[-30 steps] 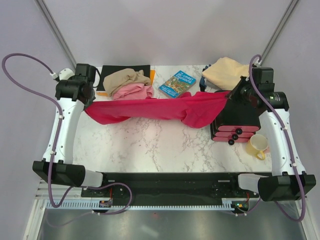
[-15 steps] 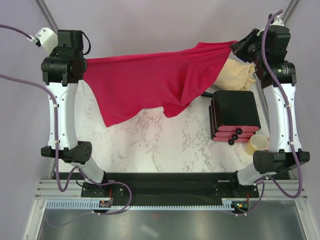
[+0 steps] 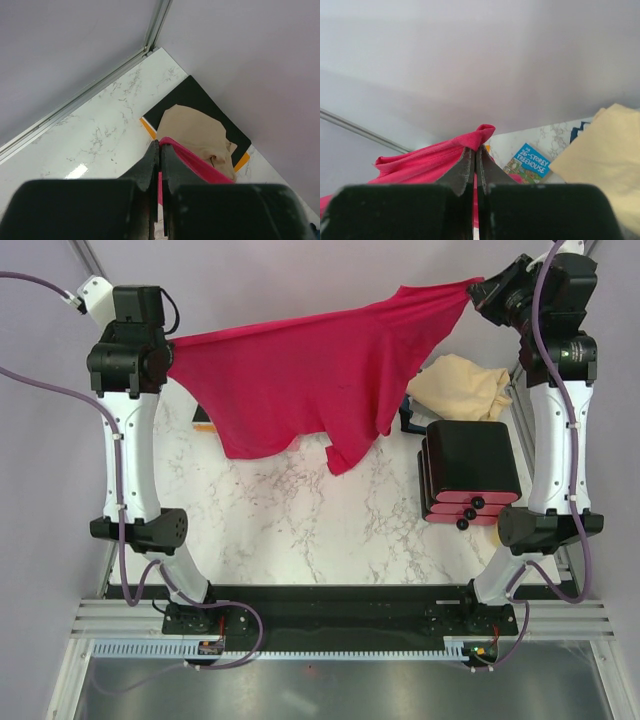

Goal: Fold and stack the t-shirts

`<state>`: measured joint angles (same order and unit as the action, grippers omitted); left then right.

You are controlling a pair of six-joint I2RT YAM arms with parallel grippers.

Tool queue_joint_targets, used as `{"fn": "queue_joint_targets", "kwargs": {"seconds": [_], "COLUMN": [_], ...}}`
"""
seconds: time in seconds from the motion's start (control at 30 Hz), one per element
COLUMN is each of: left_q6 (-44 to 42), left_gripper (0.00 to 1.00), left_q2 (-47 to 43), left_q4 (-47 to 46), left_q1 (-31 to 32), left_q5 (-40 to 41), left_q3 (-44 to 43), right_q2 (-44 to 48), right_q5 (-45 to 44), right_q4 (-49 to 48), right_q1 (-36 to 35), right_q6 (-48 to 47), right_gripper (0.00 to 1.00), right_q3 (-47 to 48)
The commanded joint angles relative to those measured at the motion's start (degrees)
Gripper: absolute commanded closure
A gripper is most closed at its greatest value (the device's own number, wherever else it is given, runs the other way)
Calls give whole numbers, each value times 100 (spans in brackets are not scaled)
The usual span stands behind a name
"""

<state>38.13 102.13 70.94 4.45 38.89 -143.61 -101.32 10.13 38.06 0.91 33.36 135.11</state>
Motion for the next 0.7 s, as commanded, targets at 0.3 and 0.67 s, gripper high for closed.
{"fn": "queue_joint_targets", "kwargs": {"seconds": [0.3, 0.67], "left_q6": [-210, -368], "left_gripper": [98, 98], "left_q2": [263, 985], "left_q4": [-98, -361], "left_q1": [-910, -1245], "left_q5": [734, -136], "left_q3": [-53, -457], "right_q2": [-248, -1154], "right_q5": [-275, 551], "right_q4": [-581, -1115], "right_q1": [603, 718], "right_q6": [-260, 397], "right_gripper": [100, 100], "right_q3": [-204, 738]}}
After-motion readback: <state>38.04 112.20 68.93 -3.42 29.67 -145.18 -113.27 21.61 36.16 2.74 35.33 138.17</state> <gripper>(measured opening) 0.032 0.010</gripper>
